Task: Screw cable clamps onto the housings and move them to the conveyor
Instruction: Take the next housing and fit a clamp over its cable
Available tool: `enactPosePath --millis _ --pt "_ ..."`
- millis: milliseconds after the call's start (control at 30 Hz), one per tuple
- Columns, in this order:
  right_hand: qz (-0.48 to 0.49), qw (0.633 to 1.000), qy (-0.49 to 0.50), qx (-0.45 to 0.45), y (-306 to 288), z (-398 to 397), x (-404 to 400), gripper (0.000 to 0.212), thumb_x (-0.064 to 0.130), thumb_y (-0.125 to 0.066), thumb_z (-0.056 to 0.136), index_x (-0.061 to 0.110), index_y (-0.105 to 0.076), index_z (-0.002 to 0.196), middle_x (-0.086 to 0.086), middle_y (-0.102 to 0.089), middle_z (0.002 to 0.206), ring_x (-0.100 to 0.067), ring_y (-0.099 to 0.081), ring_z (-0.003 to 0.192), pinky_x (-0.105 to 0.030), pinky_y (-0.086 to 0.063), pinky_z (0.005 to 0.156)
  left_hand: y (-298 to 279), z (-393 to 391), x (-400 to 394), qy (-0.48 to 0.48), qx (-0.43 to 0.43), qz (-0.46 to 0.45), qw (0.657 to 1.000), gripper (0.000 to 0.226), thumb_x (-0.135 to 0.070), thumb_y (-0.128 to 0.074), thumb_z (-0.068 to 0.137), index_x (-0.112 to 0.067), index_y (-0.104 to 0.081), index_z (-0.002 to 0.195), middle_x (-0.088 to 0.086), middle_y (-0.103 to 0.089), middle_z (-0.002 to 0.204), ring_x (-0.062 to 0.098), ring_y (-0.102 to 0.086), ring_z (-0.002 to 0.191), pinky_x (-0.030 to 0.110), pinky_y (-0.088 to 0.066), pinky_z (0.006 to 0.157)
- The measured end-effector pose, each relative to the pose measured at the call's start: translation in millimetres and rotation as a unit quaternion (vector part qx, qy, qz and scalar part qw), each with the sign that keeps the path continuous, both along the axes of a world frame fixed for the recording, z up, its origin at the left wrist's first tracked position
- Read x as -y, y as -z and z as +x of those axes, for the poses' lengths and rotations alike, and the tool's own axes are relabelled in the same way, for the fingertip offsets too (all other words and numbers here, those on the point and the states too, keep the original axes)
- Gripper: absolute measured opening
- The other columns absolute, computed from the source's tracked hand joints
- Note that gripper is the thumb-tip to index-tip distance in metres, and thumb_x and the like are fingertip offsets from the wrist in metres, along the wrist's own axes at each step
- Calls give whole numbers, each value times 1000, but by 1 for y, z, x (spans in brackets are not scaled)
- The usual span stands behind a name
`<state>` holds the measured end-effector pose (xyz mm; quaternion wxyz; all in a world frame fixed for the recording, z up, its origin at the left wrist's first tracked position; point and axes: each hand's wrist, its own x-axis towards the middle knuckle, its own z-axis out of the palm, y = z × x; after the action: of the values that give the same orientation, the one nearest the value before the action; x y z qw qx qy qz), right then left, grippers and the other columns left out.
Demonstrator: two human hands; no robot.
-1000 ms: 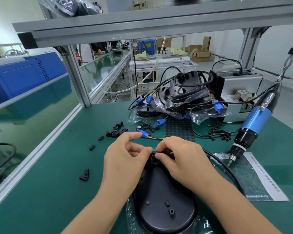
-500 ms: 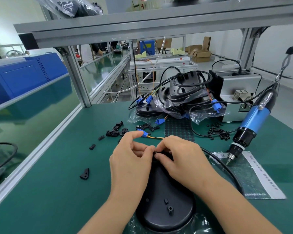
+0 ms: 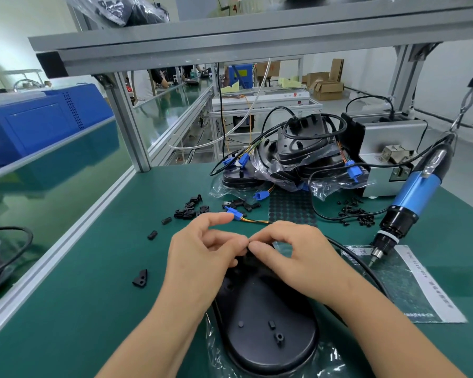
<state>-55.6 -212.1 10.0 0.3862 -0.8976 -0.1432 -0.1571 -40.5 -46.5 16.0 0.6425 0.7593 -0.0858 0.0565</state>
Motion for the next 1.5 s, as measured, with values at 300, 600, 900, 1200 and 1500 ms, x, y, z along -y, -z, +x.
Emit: enactPosePath --millis 300,600,900,1200,1500 --pt "43 998 -26 -25 1 3 4 7 27 -66 88 27 -72 85 18 -71 82 0 -65 83 -31 -50 82 -3 -1 -2 28 28 23 999 38 -1 -75 77 -29 -66 101 -4 -75 71 11 -70 63 17 -54 60" --pt "80 995 -37 -41 1 3 4 12 19 -66 87 26 -73 81 14 -72 81 -3 -67 83 -36 -52 86 -8 1 -7 71 37 76 994 53 1 -78 74 -34 -62 111 -7 -76 78 10 -72 69 20 -57 72" --pt "39 998 -33 -34 -4 -1 6 12 25 -71 83 36 -69 78 21 -70 80 4 -64 82 -17 -46 78 -8 0 -6 76 7 53 996 56 4 -75 75 -31 -60 116 -3 -76 79 17 -72 73 22 -57 73" --pt "34 999 -20 -13 -3 -3 4 8 23 -69 85 29 -73 82 20 -71 78 1 -65 81 -28 -50 80 -14 -2 -6 74 55 119 989 57 5 -74 74 -33 -62 115 -9 -74 77 5 -69 69 14 -53 72" --pt "-25 999 -21 27 -4 -6 -3 7 35 -65 81 30 -65 85 23 -65 78 2 -62 80 -22 -48 75 -12 4 -5 16 -20 97 995 43 0 -68 67 -33 -65 95 -3 -72 69 9 -61 58 26 -48 61"
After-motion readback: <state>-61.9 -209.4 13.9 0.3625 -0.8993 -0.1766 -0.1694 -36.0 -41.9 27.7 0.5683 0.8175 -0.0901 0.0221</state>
